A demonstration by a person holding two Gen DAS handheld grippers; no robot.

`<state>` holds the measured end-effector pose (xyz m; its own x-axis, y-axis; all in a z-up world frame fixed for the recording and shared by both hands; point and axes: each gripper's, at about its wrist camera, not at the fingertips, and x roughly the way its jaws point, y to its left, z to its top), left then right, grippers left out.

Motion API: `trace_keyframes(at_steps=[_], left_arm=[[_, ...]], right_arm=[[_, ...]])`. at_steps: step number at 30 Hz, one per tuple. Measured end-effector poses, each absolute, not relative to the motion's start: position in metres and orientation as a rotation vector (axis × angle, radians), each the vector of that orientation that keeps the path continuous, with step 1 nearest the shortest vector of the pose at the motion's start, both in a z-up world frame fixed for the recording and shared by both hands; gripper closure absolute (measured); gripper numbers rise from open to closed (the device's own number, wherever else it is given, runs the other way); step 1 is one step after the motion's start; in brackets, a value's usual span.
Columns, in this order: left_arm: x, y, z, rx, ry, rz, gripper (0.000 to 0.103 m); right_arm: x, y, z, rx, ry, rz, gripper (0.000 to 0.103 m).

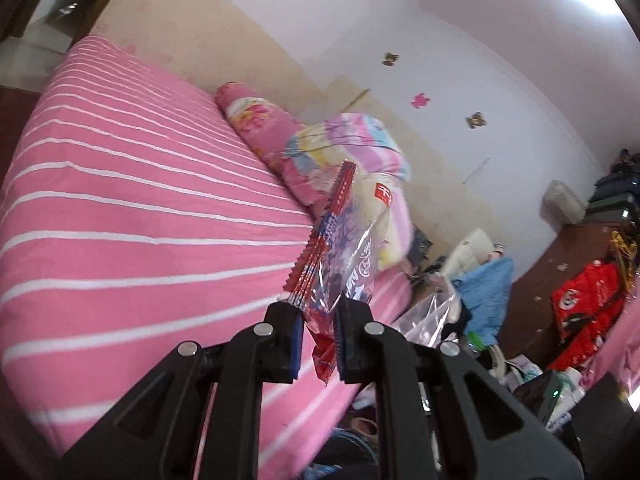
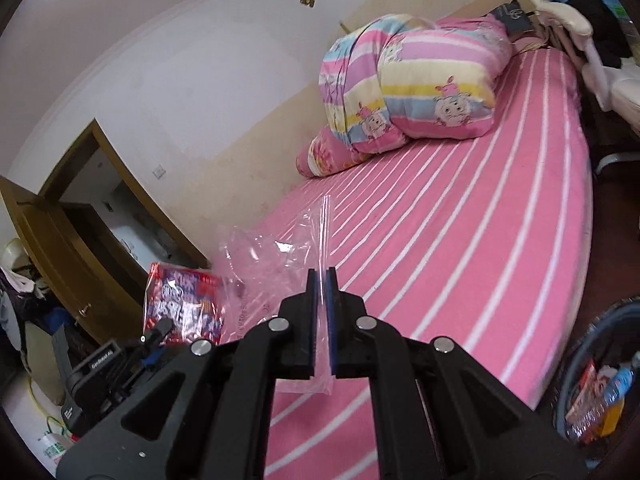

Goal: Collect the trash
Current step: 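Carry the wrapper and plastic bag over the bin and open both tools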

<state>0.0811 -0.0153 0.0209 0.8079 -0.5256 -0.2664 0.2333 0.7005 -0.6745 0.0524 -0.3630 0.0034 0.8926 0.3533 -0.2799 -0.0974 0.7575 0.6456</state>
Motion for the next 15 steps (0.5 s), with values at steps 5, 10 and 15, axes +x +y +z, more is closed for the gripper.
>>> trace_keyframes(at_steps=[5, 10, 15], left_arm=[[0.056, -0.056, 0.036, -0.653, 0.482, -0.535, 0.091], [0.042, -0.105, 0.039, -0.614, 0.524, -0.628, 0.091], [0.036, -0.158, 0.034, -0.540, 0.587, -0.716, 0.091]], right_arm=[[0.005, -0.400, 0.020, 0.691, 0.365, 0.217, 0.098], [-0.035, -0.436, 0.028, 0.696, 0.329, 0.159, 0.098], [-0.073, -0.472, 0.014, 0.658, 0.355, 0.060, 0.098]])
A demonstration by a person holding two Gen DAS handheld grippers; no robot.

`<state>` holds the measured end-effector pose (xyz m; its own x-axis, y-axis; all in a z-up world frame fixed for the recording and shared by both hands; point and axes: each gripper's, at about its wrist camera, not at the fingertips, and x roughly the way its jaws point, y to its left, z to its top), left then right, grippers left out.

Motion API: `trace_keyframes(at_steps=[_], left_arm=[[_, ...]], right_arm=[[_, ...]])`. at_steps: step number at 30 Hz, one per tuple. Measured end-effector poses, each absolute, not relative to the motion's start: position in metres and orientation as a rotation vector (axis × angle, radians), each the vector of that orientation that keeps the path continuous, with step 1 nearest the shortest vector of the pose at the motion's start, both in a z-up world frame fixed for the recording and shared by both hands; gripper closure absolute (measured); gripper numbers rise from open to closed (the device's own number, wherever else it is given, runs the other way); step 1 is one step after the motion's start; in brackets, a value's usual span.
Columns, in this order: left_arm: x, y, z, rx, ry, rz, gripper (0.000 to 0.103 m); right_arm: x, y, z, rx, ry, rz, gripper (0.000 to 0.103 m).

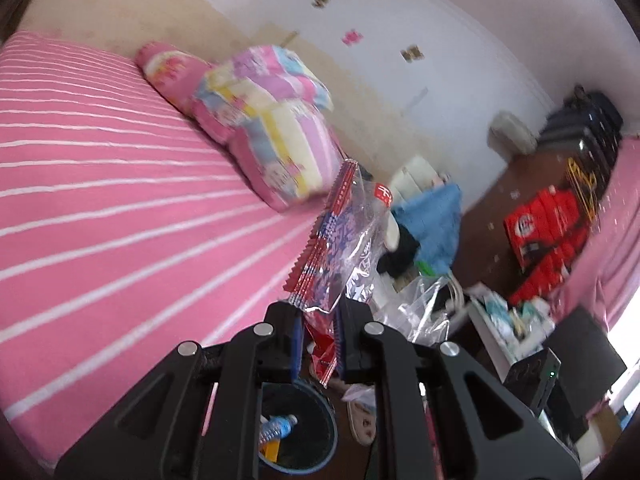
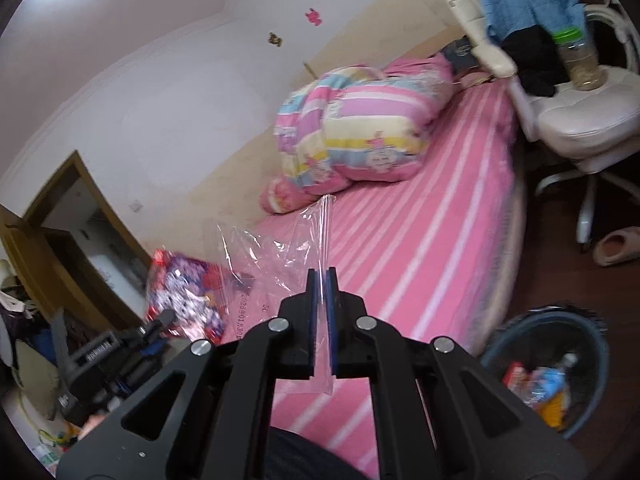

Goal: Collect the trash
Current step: 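Carry the wrapper and plastic bag over the bin and open both tools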

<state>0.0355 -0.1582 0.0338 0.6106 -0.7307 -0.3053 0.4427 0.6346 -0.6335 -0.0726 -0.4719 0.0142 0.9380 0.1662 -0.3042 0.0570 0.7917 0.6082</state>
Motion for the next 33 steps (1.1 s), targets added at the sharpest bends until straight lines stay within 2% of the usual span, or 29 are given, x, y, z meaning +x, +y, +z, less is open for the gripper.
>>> trace_keyframes(at_steps=[13, 30, 32, 33], left_arm=[[0.048, -0.287, -0.047, -0.403, 0.865, -0.882, 0.091], [0.084, -0.418, -0.172, -0.025, 1.229, -0.911, 0.090], [0.088, -0.425, -0.184, -0.003, 1.247, -0.885, 0.084], [0.090, -0.428, -0.189, 0.003, 1.257, -0.872, 0.080]], right_arm=[[-0.111, -0.558, -0.075, 0.695, 0.547, -0.213, 0.098], [-0.081, -0.592, -0.190, 0.629, 0.809, -0.393, 0.096], [-0.077, -0.593, -0.200, 0.630, 0.837, -0.402, 0.093], [-0.076, -0.594, -0.206, 0.630, 0.854, -0.410, 0.088]])
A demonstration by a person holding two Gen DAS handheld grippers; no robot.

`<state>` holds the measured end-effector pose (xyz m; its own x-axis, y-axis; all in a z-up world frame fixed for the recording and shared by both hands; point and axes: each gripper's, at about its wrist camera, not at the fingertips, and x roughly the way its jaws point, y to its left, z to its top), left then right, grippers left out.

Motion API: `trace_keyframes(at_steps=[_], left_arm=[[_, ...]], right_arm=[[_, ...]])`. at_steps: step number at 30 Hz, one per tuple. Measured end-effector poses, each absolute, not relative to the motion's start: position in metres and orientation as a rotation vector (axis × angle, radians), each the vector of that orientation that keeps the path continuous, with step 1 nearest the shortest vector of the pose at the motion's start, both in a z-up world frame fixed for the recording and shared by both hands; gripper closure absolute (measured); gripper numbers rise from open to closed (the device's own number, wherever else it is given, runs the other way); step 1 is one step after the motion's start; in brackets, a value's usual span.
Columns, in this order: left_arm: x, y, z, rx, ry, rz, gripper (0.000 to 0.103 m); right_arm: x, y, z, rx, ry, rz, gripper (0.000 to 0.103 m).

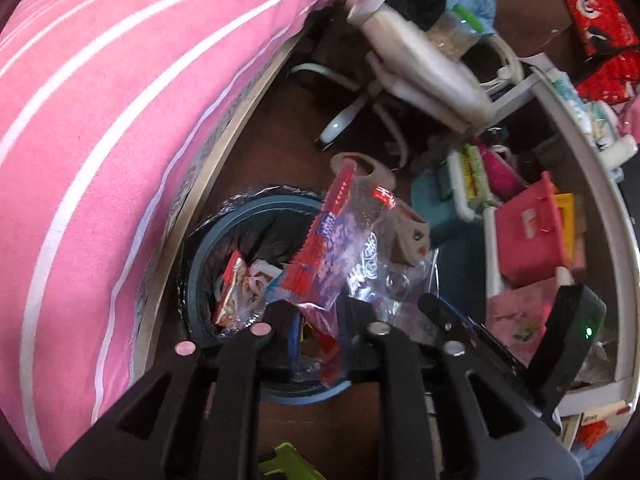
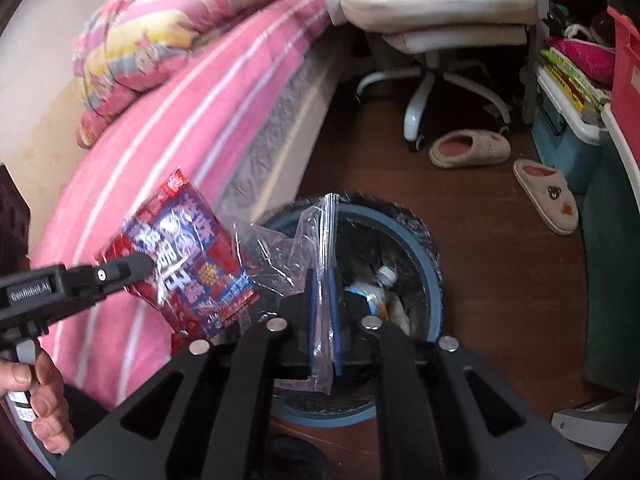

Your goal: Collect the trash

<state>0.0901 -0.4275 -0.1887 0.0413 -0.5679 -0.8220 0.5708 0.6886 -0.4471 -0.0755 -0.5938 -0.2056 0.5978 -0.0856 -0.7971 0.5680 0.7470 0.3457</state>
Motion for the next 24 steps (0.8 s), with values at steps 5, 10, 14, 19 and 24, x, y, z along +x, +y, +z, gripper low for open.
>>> trace_keyframes(at_steps=[5, 10, 14, 19, 24], left_arm=[[0.099, -0.429, -0.200, -0.013, 1.286, -0.797, 0.034], [0.105, -0.420, -0.195, -0.067, 1.262, -0.778, 0.022], [0.105, -0.410, -0.177, -0.118, 1.210, -0.768, 0.015], [0.099, -0.393, -0.148, -0.152, 1.135, -0.764, 0.014], [0.085, -0.356, -0.105, -0.244, 1.002, -0.746, 0.012]], right_arm=[[-0.076, -0.587, -0.210, 0.537, 0.861, -0.493, 0.025], [-0.083, -0.588, -0.205, 0.517, 0.844, -0.508, 0.018], [-0.091, -0.586, -0.186, 0.535, 0.794, -0.523, 0.011], [-0.094, -0.579, -0.152, 0.537, 0.738, -0.503, 0.010], [-0.100, -0.552, -0.100, 0.520, 0.622, -0.432, 0.006]])
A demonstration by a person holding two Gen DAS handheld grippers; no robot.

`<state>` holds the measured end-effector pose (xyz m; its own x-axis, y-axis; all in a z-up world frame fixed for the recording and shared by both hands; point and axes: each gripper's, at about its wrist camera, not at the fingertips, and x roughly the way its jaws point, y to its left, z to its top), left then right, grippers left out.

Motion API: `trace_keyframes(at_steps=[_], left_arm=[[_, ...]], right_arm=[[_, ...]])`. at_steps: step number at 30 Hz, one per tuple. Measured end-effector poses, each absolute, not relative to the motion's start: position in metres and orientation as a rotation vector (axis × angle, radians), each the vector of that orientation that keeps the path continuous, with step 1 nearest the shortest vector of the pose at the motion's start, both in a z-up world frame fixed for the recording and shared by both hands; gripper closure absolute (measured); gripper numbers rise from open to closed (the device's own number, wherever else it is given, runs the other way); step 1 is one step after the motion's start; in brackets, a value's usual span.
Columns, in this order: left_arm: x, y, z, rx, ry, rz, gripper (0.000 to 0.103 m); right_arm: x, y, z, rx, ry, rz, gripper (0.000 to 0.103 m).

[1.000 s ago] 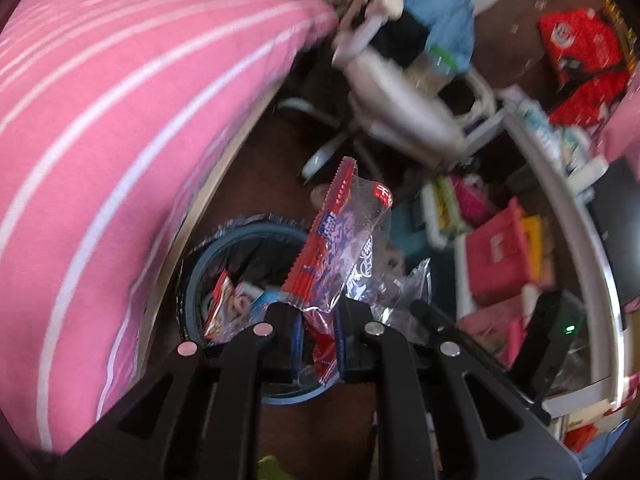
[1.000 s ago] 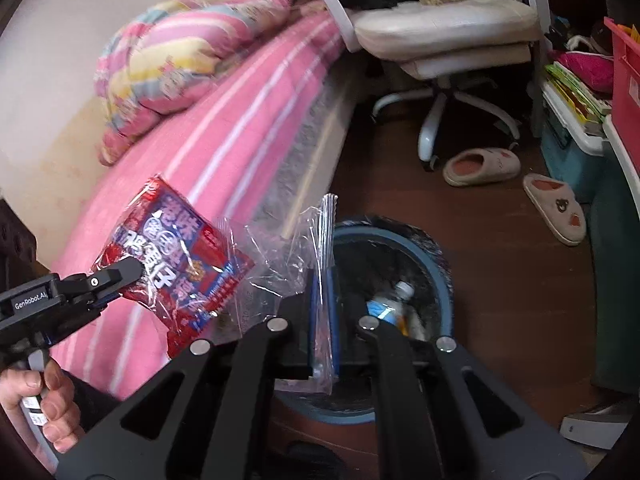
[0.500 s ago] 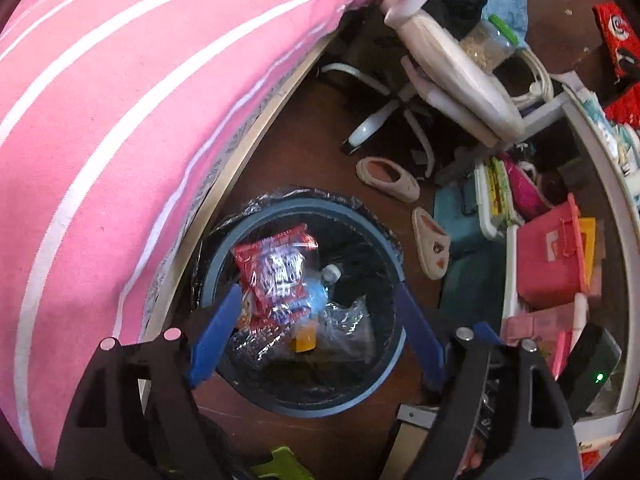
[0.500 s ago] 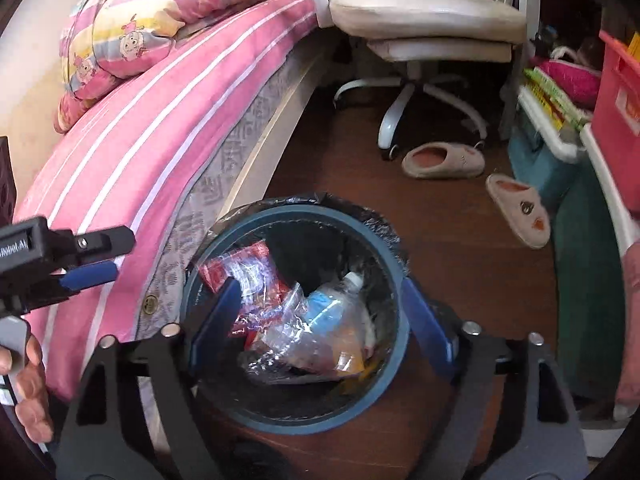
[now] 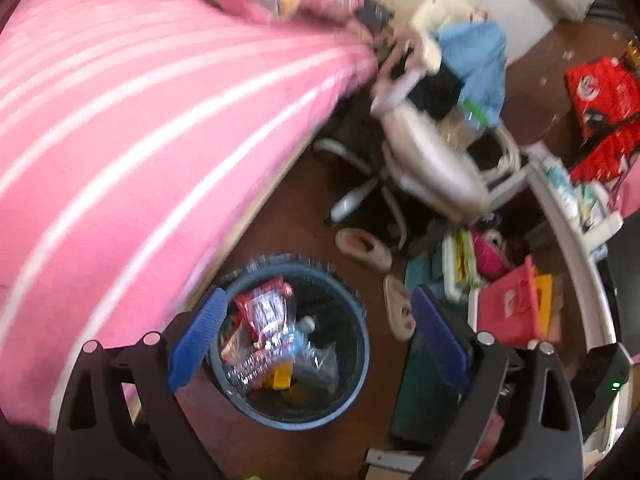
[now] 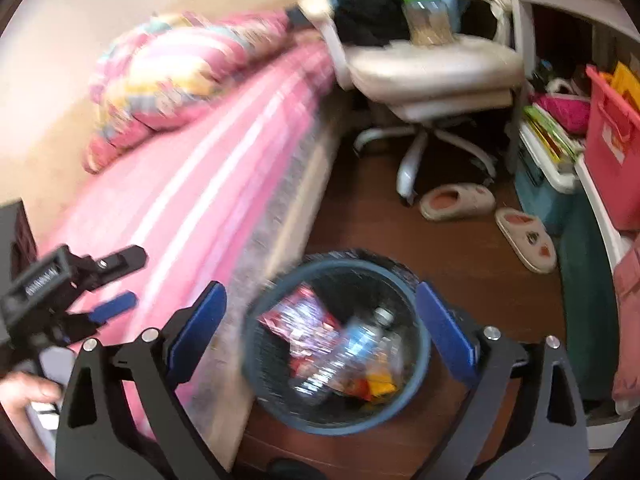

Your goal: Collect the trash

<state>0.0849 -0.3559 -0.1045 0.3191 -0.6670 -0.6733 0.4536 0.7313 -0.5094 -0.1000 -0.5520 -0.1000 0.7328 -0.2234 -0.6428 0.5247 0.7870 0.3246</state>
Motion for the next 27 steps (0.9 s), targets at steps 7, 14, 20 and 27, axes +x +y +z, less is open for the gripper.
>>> trace_keyframes(at_steps=[7, 14, 20, 27], left_arm=[[0.064, -0.295, -0.049, -0.382, 0.818, -0.722, 0.010], [0.037, -0.215, 0.004, -0.448, 0.652, -0.672, 0.006], [0.026, -0.143, 0.031, -0.385, 0.592, -0.563, 0.006], [0.018, -0.059, 0.031, -0.368, 0.547, -0.376, 0.006]], right_arm=[[-0.094, -0.492, -0.033, 0.388, 0.509, -0.292, 0.005], [-0.077, -0.420, 0.019, 0.324, 0.438, -0.111, 0.005], [-0.058, -0.358, 0.035, 0.287, 0.433, 0.017, 0.005], [-0.031, -0.278, 0.033, 0.224, 0.456, 0.157, 0.005]])
